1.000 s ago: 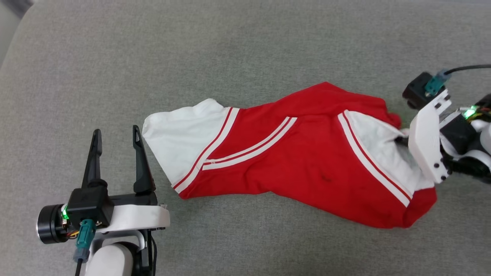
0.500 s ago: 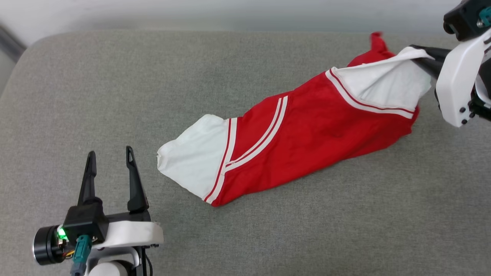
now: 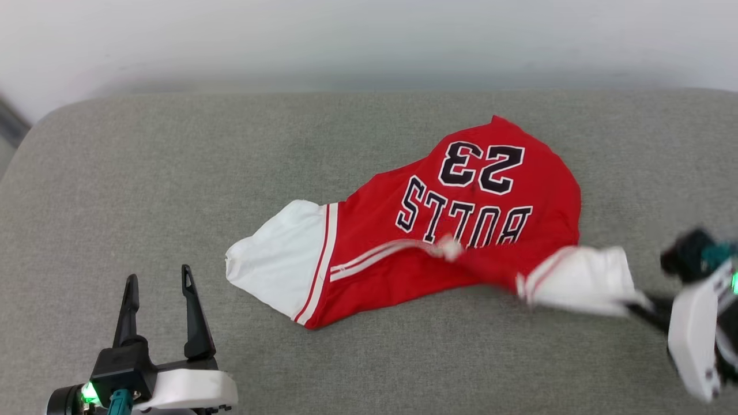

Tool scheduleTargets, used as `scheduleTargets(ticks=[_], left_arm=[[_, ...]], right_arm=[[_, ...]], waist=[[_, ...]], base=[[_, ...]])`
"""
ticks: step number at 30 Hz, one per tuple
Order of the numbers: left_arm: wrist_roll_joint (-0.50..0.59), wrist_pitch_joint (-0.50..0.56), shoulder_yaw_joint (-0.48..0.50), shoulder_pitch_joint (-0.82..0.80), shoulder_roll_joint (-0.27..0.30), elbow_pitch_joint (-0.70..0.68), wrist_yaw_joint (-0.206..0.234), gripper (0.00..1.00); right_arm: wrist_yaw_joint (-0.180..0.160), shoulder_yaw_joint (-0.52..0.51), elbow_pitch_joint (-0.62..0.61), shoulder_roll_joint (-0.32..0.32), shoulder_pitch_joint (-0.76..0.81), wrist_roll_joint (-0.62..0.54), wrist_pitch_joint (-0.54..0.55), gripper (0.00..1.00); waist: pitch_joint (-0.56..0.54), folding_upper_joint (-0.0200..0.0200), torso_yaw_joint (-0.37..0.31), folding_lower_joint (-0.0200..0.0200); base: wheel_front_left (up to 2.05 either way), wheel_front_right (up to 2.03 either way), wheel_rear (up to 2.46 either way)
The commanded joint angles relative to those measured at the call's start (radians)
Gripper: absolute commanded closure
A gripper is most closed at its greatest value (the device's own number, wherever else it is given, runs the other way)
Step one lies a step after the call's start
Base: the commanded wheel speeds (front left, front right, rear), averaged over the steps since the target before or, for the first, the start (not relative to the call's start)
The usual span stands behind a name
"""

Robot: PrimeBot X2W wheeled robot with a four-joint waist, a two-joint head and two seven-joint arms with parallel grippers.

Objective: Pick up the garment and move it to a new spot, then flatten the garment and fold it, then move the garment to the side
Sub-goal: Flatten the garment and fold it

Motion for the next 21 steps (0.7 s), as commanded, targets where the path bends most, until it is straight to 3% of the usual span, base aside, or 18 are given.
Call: scheduleTargets(ticks=[1,7,12,13,14,15,21], left_arm=[[0.007,-0.003,0.004,0.012,0.000,-0.003,-0.002,0.00],[0.013,-0.003,0.011,0.022,-0.005,0.006,-0.014,0.00],[0.017,-0.003,0.013,0.025,-0.008,0.016,-0.023,0.00],[0.018,-0.003,0.016,0.028,-0.009,0.018,-0.023,0.00],[0.019,-0.003,0.018,0.031,-0.009,0.019,-0.023,0.00],[0.020,-0.003,0.020,0.034,-0.009,0.020,-0.024,0.00],[0.024,-0.003,0.022,0.049,-0.012,0.024,-0.028,0.00]], right_arm=[[-0.001,0.002,0.002,0.001,0.042,0.015,-0.006,1.00],[-0.001,-0.002,0.094,0.033,0.248,0.037,-0.049,1.00],[-0.001,-0.032,0.189,0.073,0.323,0.025,-0.081,1.00],[-0.001,-0.051,0.198,0.080,0.325,0.025,-0.099,0.86],[-0.001,-0.067,0.202,0.085,0.325,0.024,-0.112,0.35],[-0.001,-0.085,0.205,0.085,0.324,0.016,-0.129,0.00],[-0.001,-0.193,0.178,0.028,0.276,-0.069,-0.161,0.00]], waist=[[-0.007,0.0000,-0.006,0.0001],[-0.014,0.0000,-0.019,0.0001],[-0.023,0.0000,-0.025,0.0001],[-0.026,0.0000,-0.028,0.0001],[-0.029,0.0000,-0.031,0.0001],[-0.033,0.0000,-0.033,0.0001],[-0.051,0.0000,-0.039,0.0001]], base=[[0.00,0.00,0.00],[0.00,0.00,0.00],[0.00,0.00,0.00],[0.00,0.00,0.00],[0.00,0.00,0.00],[0.00,0.00,0.00],[0.00,0.00,0.00]])
